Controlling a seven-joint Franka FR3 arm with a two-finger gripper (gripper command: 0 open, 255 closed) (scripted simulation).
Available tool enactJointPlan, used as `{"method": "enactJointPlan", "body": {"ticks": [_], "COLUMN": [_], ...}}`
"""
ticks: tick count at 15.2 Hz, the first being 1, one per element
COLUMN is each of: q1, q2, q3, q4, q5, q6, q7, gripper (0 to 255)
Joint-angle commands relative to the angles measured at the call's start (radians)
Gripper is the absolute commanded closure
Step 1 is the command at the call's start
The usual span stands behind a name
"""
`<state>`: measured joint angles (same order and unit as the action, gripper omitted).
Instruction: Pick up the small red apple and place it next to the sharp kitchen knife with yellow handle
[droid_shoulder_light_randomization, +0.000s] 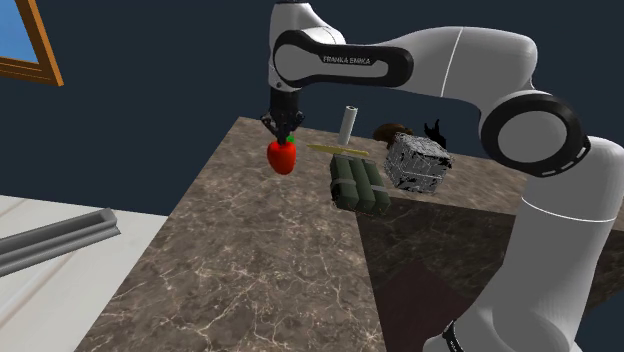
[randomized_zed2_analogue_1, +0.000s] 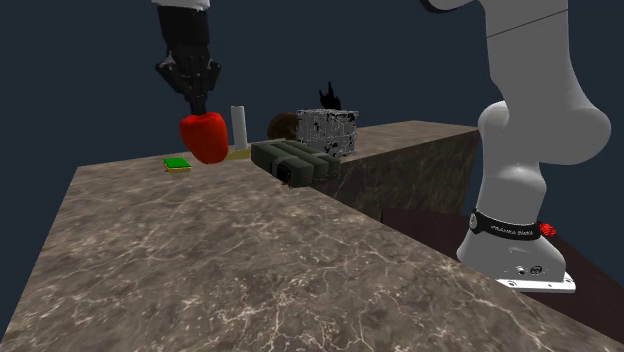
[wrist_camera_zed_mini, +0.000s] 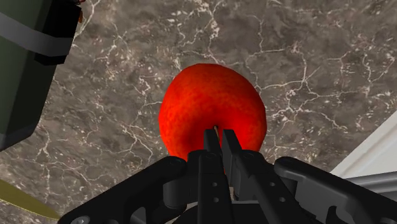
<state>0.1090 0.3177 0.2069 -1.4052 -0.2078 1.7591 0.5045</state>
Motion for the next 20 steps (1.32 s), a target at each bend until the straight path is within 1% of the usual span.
{"method": "enactJointPlan", "body": {"ticks": [1,6,13,20], "q1": [0.003,0.008,-0.098,-0.196], "q2": [0.005,0.017,0.011,0.059], "q3": [0.001,0.001,-0.045,-0.089], "q4": [0.037,0.113,0.069,0.103], "q5": [0.0,-0.001,0.022,0.04], "q6": [-0.033,-0.096,-0.035,-0.002], "q7": [-0.004,-0.012,-0.154,-0.295], "gripper": [255,255,255,255]}}
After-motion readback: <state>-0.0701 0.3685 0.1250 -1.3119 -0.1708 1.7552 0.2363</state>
